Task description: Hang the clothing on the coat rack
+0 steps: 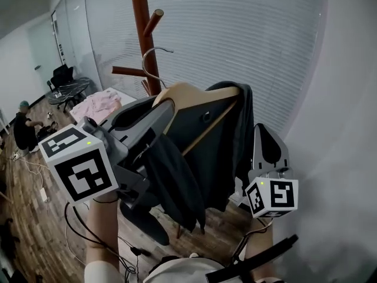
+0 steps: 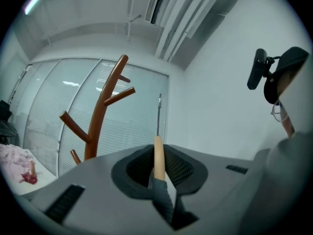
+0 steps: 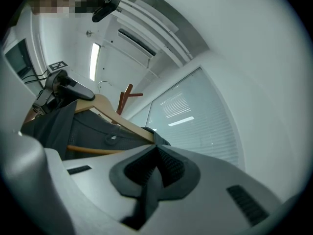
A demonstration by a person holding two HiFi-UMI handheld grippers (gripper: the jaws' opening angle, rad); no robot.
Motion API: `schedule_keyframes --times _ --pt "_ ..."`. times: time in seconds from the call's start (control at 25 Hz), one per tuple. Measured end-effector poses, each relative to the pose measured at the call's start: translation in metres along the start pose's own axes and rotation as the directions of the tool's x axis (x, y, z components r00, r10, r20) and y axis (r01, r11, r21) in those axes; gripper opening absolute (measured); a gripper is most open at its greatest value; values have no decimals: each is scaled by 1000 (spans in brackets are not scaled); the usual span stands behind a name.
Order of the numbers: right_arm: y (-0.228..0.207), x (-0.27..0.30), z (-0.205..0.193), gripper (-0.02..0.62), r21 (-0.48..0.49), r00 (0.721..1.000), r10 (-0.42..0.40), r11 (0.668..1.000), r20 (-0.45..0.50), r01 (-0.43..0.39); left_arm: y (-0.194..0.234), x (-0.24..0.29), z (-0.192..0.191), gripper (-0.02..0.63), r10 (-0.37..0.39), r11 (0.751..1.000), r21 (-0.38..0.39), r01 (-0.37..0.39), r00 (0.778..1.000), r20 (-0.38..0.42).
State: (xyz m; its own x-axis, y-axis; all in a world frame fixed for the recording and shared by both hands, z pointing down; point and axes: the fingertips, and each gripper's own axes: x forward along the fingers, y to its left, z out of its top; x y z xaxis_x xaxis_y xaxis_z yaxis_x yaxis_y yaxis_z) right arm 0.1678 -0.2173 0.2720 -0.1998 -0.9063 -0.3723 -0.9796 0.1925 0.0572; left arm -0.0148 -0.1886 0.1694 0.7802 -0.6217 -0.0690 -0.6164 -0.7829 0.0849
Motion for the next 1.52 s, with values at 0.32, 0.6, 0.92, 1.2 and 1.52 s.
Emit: schedule_keyframes --times 0.32,0.6,0.92,1.2,1.52 --pt "47 62 92 20 -53 994 81 996 76 -77 24 -28 102 64 3 1000 20 -3 999 34" --pt "60 119 122 20 -59 982 144 989 121 -138 56 -15 139 64 8 1000 11 -9 999 52" --pt "67 131 138 20 -90 978 146 987 149 -133 68 -5 149 64 -17 1000 -4 18 999 41" --pt "69 123 142 20 -97 980 120 990 158 -105 71 -2 149 64 -32 999 -16 32 999 26" --pt "69 112 145 20 -108 979 110 990 172 -92 76 -4 145 63 -12 999 -38 13 1000 23"
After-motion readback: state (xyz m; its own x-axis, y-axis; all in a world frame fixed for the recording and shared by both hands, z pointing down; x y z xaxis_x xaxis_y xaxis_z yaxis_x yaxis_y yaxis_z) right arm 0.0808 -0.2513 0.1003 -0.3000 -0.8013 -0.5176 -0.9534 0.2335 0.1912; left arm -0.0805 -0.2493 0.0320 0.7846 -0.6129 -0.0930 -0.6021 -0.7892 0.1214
